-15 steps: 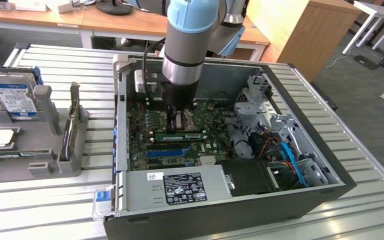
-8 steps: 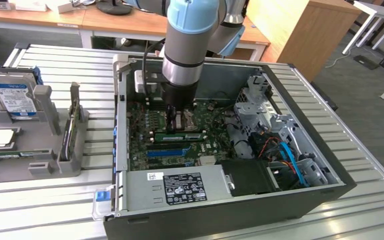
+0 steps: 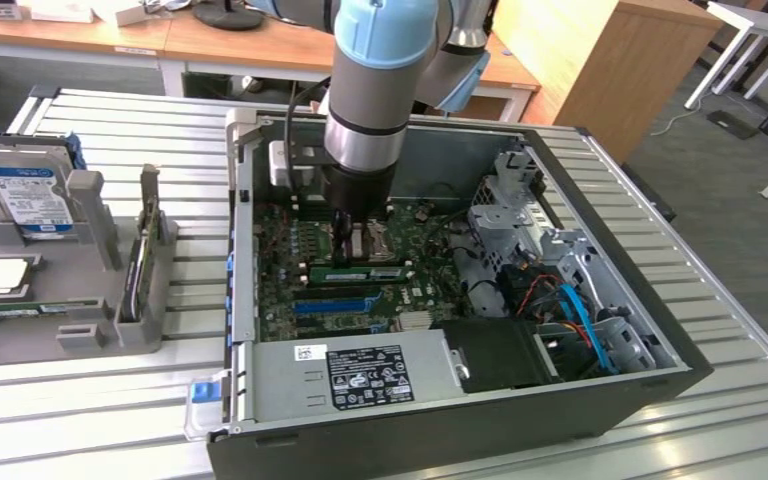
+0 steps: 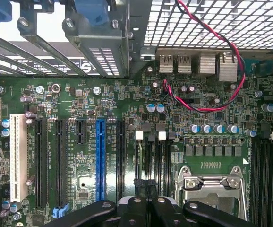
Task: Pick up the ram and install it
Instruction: 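Press down the ram until it locks into place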
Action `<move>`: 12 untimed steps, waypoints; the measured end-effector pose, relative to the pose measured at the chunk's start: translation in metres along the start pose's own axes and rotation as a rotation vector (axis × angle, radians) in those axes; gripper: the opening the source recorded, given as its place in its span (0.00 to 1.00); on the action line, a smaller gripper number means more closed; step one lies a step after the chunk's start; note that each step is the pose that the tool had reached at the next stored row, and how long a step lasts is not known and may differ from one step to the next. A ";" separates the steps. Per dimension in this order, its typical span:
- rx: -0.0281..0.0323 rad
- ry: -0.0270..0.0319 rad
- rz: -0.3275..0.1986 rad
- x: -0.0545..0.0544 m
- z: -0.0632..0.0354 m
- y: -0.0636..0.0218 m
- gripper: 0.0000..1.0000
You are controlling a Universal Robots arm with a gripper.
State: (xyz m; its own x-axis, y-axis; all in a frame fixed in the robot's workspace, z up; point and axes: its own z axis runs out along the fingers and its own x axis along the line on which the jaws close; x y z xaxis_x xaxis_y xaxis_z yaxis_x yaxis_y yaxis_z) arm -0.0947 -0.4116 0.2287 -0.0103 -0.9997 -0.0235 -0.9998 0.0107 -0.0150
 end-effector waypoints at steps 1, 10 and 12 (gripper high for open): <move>0.0001 -0.0002 0.000 0.000 0.0003 0.0000 0.10; 0.0001 -0.0003 0.000 0.000 0.0017 0.0000 0.10; -0.0001 0.0000 0.000 0.000 0.0020 0.0000 0.10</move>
State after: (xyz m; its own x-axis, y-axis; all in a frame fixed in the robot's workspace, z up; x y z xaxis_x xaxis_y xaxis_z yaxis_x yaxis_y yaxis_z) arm -0.0947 -0.4117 0.2268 -0.0103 -0.9997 -0.0235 -0.9998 0.0107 -0.0149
